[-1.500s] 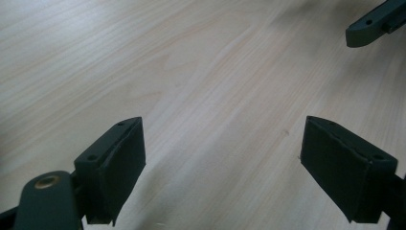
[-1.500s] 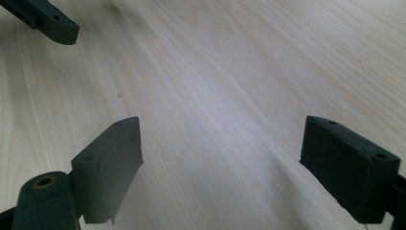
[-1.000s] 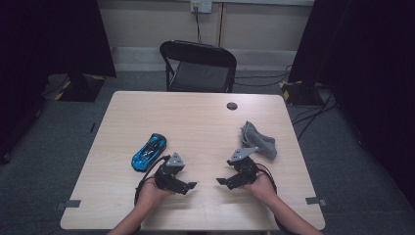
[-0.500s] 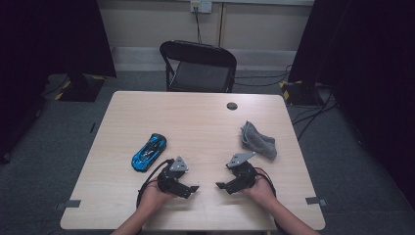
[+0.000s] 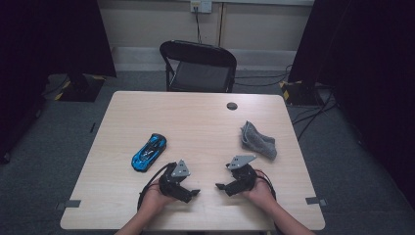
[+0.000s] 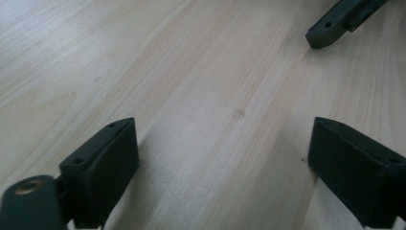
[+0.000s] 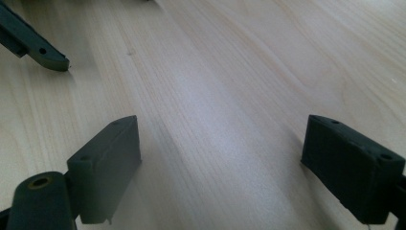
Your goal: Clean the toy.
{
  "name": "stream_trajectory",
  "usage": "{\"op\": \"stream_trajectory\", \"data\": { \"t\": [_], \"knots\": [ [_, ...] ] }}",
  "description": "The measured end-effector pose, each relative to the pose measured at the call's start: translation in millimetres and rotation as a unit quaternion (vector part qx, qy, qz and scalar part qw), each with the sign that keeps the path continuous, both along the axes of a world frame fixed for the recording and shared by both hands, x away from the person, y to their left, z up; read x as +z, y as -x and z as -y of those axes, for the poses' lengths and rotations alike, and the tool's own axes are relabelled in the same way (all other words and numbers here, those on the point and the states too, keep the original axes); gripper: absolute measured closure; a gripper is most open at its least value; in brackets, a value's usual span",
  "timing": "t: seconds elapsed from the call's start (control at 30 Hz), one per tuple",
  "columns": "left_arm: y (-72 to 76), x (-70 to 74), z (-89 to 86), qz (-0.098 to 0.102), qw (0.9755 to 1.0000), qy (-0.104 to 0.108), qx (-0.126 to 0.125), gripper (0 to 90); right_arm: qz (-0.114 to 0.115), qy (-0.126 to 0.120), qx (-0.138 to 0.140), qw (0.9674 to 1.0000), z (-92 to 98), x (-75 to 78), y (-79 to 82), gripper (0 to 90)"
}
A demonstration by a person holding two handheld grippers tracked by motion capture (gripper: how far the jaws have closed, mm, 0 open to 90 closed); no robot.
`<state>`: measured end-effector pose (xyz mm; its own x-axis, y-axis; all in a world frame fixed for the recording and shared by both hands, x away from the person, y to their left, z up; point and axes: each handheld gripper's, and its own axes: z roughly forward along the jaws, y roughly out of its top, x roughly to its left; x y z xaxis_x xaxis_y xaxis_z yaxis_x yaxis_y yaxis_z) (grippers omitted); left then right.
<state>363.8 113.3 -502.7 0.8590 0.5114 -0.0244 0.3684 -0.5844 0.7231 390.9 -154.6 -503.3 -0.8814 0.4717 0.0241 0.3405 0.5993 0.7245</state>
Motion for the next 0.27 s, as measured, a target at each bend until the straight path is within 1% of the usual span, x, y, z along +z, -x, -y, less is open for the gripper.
{"op": "stream_trajectory", "data": {
  "t": [0.2, 0.27],
  "knots": [
    [-0.3, -0.5, 1.2, -0.001, 1.0000, -0.001, -0.006, 5.9, 0.001, 0.000, 0.000, 1.0000, 0.0, -0.1, 0.0, 12.3],
    [0.0, -0.5, 3.0, -0.004, 1.0000, -0.006, -0.007, 3.7, 0.001, 0.000, 0.000, 1.0000, 0.0, -0.1, 0.0, 12.3]
  ]
}}
